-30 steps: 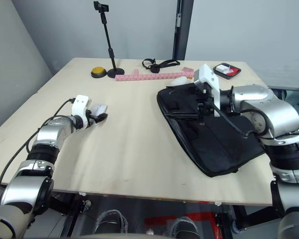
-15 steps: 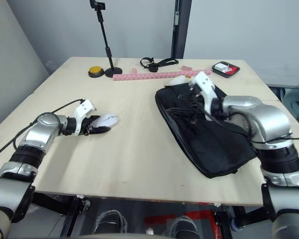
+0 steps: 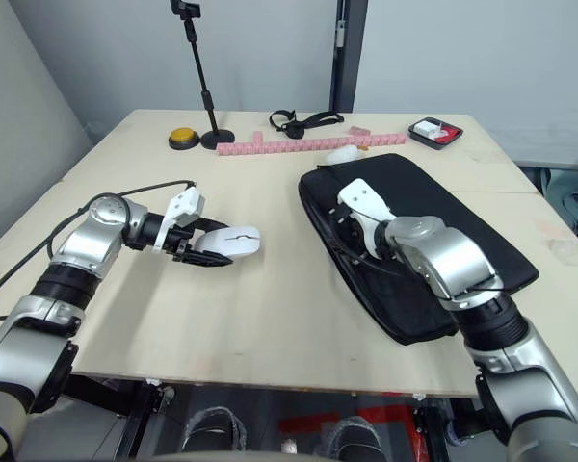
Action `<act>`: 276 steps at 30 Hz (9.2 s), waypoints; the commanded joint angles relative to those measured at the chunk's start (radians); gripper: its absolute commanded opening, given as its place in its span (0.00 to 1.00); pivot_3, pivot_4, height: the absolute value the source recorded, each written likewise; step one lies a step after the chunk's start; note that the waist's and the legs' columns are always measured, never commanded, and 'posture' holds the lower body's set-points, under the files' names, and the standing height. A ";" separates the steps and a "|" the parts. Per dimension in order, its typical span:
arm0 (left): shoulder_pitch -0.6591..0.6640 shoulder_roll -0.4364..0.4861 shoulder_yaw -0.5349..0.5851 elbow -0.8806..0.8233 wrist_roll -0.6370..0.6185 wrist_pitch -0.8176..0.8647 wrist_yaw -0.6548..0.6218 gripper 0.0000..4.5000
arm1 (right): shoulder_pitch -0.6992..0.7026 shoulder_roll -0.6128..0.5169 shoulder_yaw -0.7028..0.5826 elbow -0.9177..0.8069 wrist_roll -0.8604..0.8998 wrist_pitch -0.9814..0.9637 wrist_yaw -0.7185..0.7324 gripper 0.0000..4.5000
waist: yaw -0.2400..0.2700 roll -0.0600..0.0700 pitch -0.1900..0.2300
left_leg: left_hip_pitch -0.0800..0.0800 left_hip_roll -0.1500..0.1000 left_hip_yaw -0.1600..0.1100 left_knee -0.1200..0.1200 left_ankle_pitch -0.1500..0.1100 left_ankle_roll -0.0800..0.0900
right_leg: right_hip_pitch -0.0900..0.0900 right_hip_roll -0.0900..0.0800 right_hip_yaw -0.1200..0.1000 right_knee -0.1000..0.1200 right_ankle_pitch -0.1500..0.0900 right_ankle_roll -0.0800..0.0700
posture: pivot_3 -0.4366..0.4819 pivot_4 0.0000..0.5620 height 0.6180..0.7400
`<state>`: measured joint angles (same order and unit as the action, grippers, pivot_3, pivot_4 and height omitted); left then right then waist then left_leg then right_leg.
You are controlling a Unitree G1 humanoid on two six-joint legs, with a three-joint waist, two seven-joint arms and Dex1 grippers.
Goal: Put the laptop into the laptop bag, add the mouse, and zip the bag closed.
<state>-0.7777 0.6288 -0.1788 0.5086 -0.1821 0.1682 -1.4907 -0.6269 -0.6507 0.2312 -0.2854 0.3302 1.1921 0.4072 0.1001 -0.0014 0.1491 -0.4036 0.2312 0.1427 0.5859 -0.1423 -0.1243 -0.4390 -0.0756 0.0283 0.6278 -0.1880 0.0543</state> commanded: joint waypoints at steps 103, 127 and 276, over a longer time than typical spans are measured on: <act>0.012 -0.219 0.185 -0.081 -0.088 0.125 0.125 0.99 | -0.245 -0.017 -0.339 0.002 0.216 0.153 0.146 0.00 | 0.025 0.001 0.001 | 0.001 -0.001 0.000 -0.001 0.001 0.001 | 0.001 -0.001 0.000 0.000 0.001 0.001 | 0.48 0.27 1.00; 0.000 0.167 0.305 -0.221 -0.382 0.605 0.069 0.99 | -0.001 -0.301 -0.224 -0.093 0.262 -0.314 0.681 0.00 | 0.004 0.001 0.001 | 0.000 0.000 0.000 -0.001 -0.001 0.004 | -0.001 0.000 0.000 0.002 0.000 0.000 | 0.48 0.27 1.00; 0.320 0.103 0.195 -0.606 -0.322 1.023 0.319 0.00 | 0.204 -0.297 -0.237 0.246 0.081 -0.331 0.619 0.01 | -0.009 -0.001 0.003 | 0.002 -0.016 0.004 -0.007 0.000 0.028 | 0.009 -0.020 -0.004 -0.013 -0.003 -0.001 | 0.48 0.27 1.00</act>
<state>-0.4669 0.7389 0.0454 -0.0274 -0.4385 1.1767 -1.1495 -0.4046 -0.9484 -0.0100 -0.0140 0.3999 0.8973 0.9998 0.0916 -0.0024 0.1518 -0.4018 0.2149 0.1472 0.5792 -0.1422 -0.0967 -0.4295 -0.0954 0.0246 0.6151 -0.1905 0.0531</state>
